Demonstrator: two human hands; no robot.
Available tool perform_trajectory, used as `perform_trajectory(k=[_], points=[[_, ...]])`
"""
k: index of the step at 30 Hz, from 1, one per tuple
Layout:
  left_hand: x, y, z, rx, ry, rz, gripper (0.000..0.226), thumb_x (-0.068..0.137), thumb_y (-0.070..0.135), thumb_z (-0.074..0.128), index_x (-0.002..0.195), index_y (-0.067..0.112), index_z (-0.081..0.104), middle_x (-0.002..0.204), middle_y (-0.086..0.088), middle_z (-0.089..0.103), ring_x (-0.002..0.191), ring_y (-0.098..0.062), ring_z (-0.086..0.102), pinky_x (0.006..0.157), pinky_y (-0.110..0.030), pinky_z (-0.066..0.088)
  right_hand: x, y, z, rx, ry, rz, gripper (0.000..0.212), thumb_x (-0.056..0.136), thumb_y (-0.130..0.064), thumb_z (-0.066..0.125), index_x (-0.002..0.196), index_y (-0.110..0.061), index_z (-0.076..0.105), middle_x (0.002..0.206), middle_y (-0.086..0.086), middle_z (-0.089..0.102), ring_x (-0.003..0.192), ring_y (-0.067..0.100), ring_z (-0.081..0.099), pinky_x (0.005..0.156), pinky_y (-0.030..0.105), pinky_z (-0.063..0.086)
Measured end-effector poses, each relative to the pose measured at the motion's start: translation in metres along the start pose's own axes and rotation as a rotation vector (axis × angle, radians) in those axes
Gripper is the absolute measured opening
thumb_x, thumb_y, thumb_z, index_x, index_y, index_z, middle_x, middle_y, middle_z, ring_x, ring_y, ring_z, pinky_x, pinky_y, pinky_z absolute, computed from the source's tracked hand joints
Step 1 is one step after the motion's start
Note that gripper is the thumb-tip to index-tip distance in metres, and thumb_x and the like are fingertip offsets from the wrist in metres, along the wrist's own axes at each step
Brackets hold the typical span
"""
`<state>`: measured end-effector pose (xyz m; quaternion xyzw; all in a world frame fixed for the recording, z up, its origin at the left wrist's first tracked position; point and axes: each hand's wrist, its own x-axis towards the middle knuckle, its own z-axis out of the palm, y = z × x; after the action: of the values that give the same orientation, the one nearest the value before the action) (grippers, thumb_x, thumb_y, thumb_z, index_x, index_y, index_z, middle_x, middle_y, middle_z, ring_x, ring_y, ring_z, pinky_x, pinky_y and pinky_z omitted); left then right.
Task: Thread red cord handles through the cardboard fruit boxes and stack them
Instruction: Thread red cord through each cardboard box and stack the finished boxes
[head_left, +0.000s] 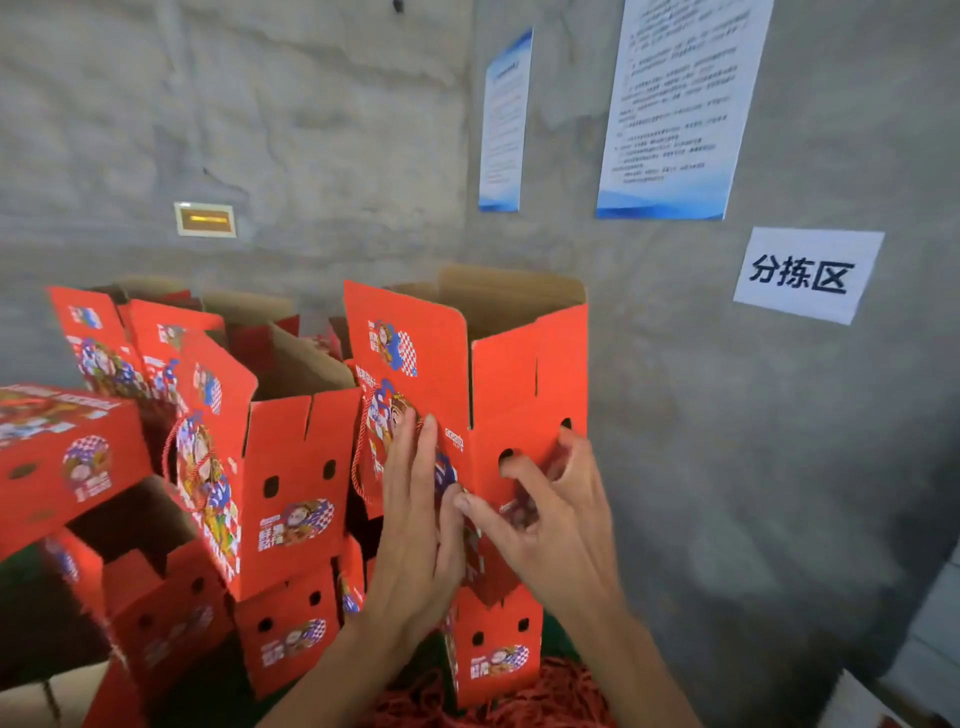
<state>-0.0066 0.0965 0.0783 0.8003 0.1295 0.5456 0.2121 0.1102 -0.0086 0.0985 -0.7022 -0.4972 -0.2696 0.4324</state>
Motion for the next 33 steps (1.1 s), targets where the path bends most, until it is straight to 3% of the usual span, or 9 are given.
perform_trajectory(k=[3, 10, 13, 15, 19, 22, 25, 28, 33], points=[[0.0, -0.017, -0.002, -0.015, 0.008, -0.058, 0.061, 0.107, 0.028, 0.035, 0.162, 0.029, 0.009, 0.17, 0.006, 0.002, 0.157, -0.017, 0.003, 0.124, -0.042, 0.014, 0.01, -0.001, 0.026, 0.05, -0.064, 0.019, 0.043, 0.088, -0.078, 0.059, 0.107, -0.039, 0.066, 0.138, 0.015, 0.046, 0.119, 0.034, 0.056, 0.095, 0.043, 0.053], [0.017, -0.068, -0.007, 0.009, -0.005, -0.199, 0.056, 0.111, 0.029, 0.033, 0.16, 0.039, 0.008, 0.169, 0.015, 0.001, 0.156, -0.007, 0.003, 0.123, -0.053, 0.022, 0.028, 0.0, 0.091, 0.089, -0.214, 0.046, 0.042, 0.098, -0.069, 0.047, 0.122, -0.04, 0.065, 0.148, 0.013, 0.038, 0.117, 0.027, 0.059, 0.1, 0.042, 0.052], [0.028, -0.088, -0.016, 0.072, -0.016, -0.255, 0.054, 0.11, 0.039, 0.034, 0.159, 0.041, 0.012, 0.167, 0.018, 0.009, 0.153, 0.001, 0.006, 0.124, -0.039, 0.019, 0.034, 0.001, 0.119, 0.11, -0.243, 0.015, 0.043, 0.098, -0.055, 0.051, 0.134, -0.035, 0.064, 0.15, 0.017, 0.037, 0.104, 0.02, 0.064, 0.105, 0.038, 0.051], [0.034, -0.098, -0.02, 0.118, -0.029, -0.291, 0.056, 0.108, 0.045, 0.035, 0.16, 0.037, 0.017, 0.166, 0.015, 0.017, 0.152, 0.001, 0.01, 0.122, -0.03, 0.018, 0.036, 0.003, 0.138, 0.123, -0.301, 0.016, 0.043, 0.099, -0.045, 0.058, 0.14, -0.035, 0.06, 0.155, 0.02, 0.032, 0.114, 0.023, 0.062, 0.115, 0.038, 0.043], [0.035, -0.115, -0.031, 0.244, -0.084, -0.368, 0.054, 0.106, 0.028, 0.045, 0.158, 0.027, 0.029, 0.163, 0.007, 0.028, 0.152, -0.008, 0.02, 0.124, -0.031, 0.023, 0.031, 0.007, 0.165, 0.233, -0.466, 0.018, 0.045, 0.104, -0.035, 0.058, 0.149, -0.036, 0.052, 0.167, 0.018, 0.013, 0.127, 0.021, 0.059, 0.12, 0.041, 0.039], [0.026, -0.115, -0.046, 0.277, -0.085, -0.35, 0.046, 0.104, 0.025, 0.05, 0.149, 0.025, 0.043, 0.151, 0.011, 0.043, 0.142, -0.007, 0.038, 0.118, -0.033, 0.036, 0.013, 0.011, 0.174, 0.293, -0.454, 0.022, 0.045, 0.104, -0.033, 0.059, 0.148, -0.039, 0.051, 0.173, 0.002, 0.001, 0.137, 0.006, 0.048, 0.12, 0.027, 0.036], [0.008, -0.113, -0.066, 0.337, -0.069, -0.306, 0.028, 0.101, 0.022, 0.054, 0.128, 0.024, 0.06, 0.126, 0.013, 0.057, 0.119, -0.008, 0.054, 0.101, -0.033, 0.049, -0.008, 0.007, 0.176, 0.325, -0.275, 0.066, 0.03, 0.102, -0.034, 0.058, 0.131, -0.03, 0.063, 0.161, -0.005, 0.028, 0.122, -0.009, 0.047, 0.105, 0.018, 0.045], [-0.018, -0.116, -0.09, 0.492, -0.074, -0.331, 0.018, 0.097, 0.02, 0.06, 0.113, 0.021, 0.069, 0.114, 0.007, 0.065, 0.104, -0.016, 0.063, 0.087, -0.037, 0.055, -0.037, 0.003, 0.18, 0.35, -0.155, 0.047, 0.015, 0.1, -0.028, 0.059, 0.111, -0.021, 0.066, 0.124, -0.009, 0.049, 0.105, 0.0, 0.059, 0.087, 0.03, 0.057], [-0.064, -0.119, -0.122, 0.78, -0.189, -0.5, 0.023, 0.092, 0.018, 0.061, 0.114, 0.015, 0.068, 0.118, -0.006, 0.067, 0.107, -0.034, 0.061, 0.089, -0.047, 0.049, -0.102, 0.006, 0.202, 0.342, -0.332, 0.1, 0.012, 0.093, -0.009, 0.071, 0.106, -0.01, 0.07, 0.107, -0.001, 0.061, 0.09, 0.016, 0.066, 0.079, 0.042, 0.058]])
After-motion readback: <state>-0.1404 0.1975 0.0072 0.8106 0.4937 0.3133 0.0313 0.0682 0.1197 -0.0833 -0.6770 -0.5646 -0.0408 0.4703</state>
